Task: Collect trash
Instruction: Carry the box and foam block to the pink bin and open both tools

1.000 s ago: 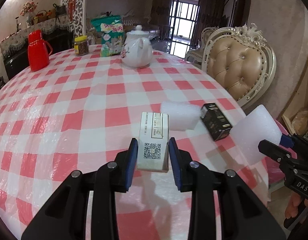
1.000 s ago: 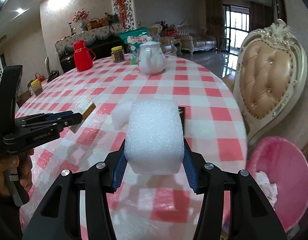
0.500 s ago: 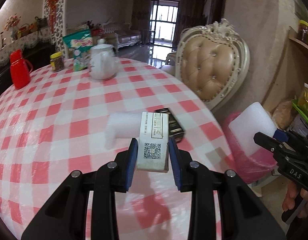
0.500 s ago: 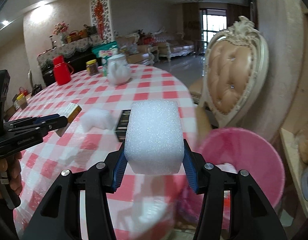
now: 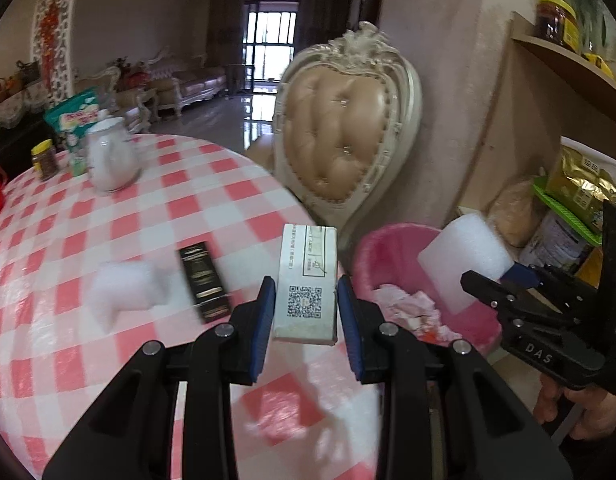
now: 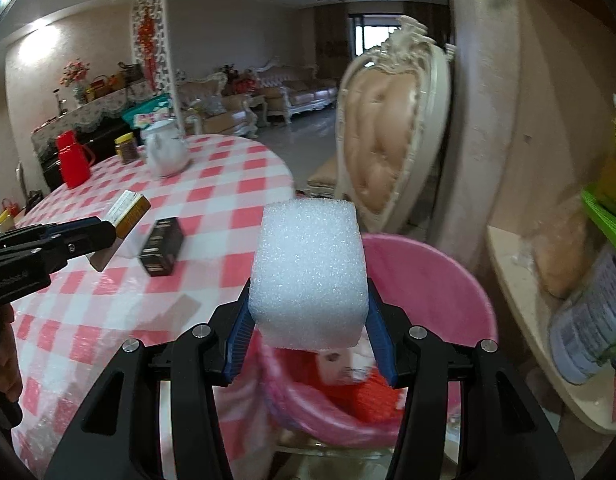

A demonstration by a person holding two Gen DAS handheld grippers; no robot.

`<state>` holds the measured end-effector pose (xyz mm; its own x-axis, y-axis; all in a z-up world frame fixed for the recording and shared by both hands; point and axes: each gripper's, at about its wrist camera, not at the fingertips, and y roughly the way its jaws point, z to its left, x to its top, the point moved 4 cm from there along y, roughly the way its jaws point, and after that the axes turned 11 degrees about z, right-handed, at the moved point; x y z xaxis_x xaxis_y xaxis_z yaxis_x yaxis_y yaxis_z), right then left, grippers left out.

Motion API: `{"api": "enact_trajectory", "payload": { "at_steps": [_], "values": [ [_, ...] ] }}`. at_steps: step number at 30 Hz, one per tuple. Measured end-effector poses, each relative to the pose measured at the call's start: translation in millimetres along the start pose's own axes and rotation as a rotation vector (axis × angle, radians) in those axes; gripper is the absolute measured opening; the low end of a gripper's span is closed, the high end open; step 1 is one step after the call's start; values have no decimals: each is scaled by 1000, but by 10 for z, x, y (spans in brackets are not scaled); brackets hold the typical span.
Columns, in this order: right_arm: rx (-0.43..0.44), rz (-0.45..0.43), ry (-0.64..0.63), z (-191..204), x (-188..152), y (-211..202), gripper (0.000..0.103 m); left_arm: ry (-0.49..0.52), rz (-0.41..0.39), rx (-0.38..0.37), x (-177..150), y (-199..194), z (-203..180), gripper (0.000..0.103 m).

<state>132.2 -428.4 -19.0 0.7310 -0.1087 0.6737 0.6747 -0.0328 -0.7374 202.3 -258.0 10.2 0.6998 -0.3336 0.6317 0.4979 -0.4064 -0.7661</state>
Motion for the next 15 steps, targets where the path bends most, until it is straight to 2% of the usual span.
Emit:
{"api": "enact_trajectory", "payload": {
  "at_steps": [15],
  "values": [
    [-67,21,104,-697,-81,100,50,68,61,-111,296,578,-722,31]
  ]
}}
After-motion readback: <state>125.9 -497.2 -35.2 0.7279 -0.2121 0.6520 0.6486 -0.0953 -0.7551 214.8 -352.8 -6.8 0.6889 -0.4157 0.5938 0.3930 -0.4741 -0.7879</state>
